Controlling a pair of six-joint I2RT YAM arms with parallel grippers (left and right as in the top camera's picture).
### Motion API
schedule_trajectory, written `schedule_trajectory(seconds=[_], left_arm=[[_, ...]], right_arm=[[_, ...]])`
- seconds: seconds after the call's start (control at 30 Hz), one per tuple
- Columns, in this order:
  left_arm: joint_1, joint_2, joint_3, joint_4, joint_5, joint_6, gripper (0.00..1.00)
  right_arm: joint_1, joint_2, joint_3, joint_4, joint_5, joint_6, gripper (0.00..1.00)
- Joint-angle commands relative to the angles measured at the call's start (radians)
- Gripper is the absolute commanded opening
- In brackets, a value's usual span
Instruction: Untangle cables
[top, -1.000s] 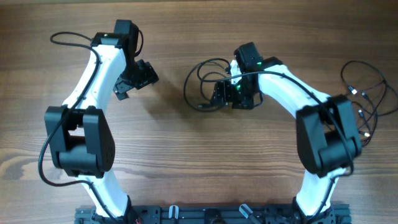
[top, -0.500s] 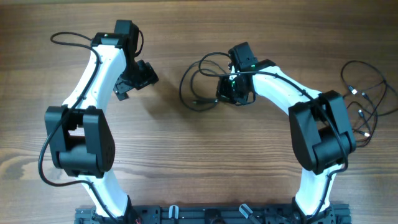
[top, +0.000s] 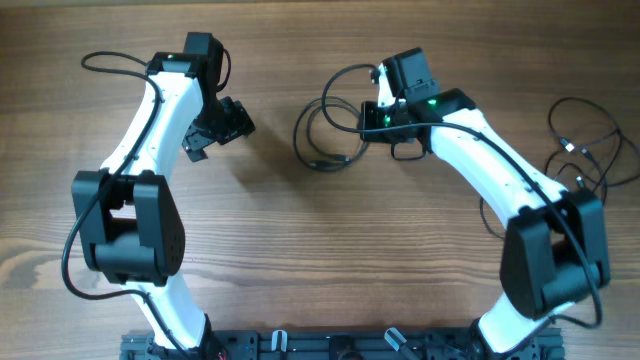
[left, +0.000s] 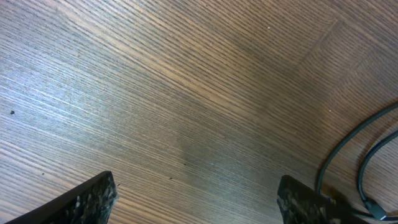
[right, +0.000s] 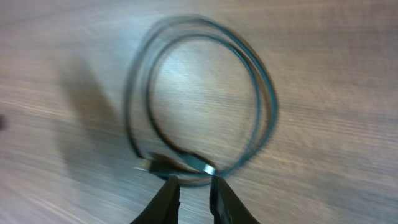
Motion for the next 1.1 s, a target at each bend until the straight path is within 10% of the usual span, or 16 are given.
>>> schedule_trajectory(seconds=[0.0,0.4,0.6,0.73,1.07], left_arm=[[0.001,-0.003,-0.001,0.0,0.005,-0.017,0.85],[0.001,-0.003,-0.001,-0.001,0.005,-0.016,0.85],[0.001,-0.003,-0.001,-0.001,0.005,-0.016,0.85],[0.001,-0.003,-0.001,-0.005,0.005,-0.016,0.85],[0.001,-0.003,-0.001,-0.003,0.005,-0.017,0.85]], right_arm=[[-0.002,0.077,-0.003,-0.015,0.043,0.003,0.39],[-0.001,0.248,-0.003,0.121,0.039,0.091,0.43],[0.037,0.254,-0.003,0.106,0.027,0.129,0.04],[0.036,0.241,-0.003,0.029,0.016,0.129,0.04],[-0.08,-0.3,0.032,0.169,-0.28,-0.129,0.05]])
